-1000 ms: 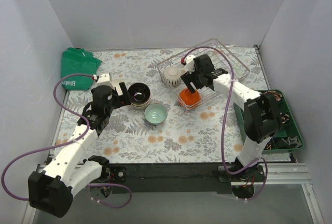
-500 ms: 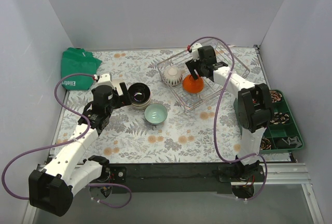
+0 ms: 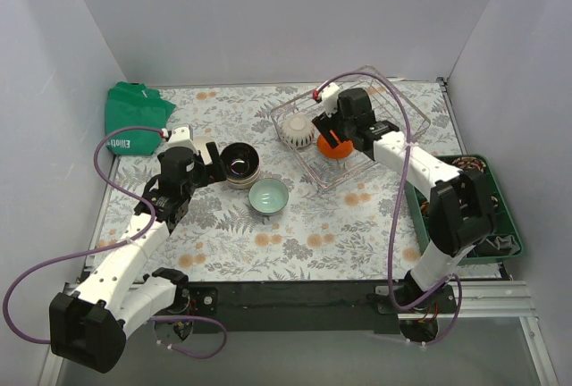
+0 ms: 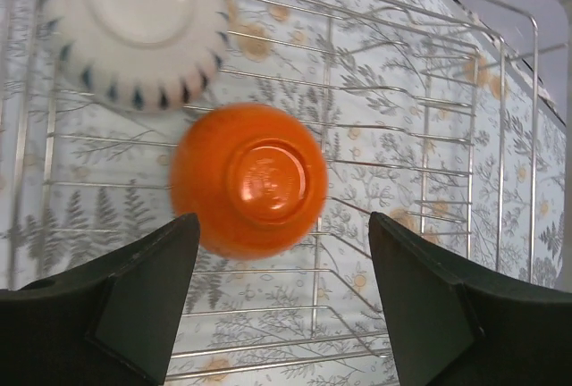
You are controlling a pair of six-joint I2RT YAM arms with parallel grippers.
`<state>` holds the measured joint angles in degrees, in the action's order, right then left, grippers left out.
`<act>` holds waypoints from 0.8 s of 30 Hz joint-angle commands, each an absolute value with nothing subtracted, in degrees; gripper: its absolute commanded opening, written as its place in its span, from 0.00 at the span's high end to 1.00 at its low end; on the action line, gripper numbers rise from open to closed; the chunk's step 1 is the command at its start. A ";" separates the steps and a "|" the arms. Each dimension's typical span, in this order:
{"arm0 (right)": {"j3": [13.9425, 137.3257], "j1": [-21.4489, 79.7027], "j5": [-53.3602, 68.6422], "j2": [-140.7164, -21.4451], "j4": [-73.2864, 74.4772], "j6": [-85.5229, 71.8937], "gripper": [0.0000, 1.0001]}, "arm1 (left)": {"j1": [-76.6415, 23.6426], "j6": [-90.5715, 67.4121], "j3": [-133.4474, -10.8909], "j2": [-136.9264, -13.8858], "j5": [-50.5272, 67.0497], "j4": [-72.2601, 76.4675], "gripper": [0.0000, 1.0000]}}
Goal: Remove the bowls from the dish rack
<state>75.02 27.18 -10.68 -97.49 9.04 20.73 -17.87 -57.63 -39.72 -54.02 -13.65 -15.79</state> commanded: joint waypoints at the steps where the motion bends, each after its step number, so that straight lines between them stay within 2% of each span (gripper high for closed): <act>1: 71.02 31.37 -8.88 -95.27 7.91 24.69 0.16 | -18.02 -56.95 -38.94 -53.26 -13.54 -15.03 0.02; 18: 73.13 33.92 -13.53 -105.99 7.83 31.19 0.15 | -18.02 -57.04 -38.58 -52.30 -12.83 -15.03 0.02; 24: 71.02 35.85 -22.05 -107.84 3.35 36.20 0.14 | -18.02 -56.95 -38.67 -52.29 -12.92 -15.12 0.02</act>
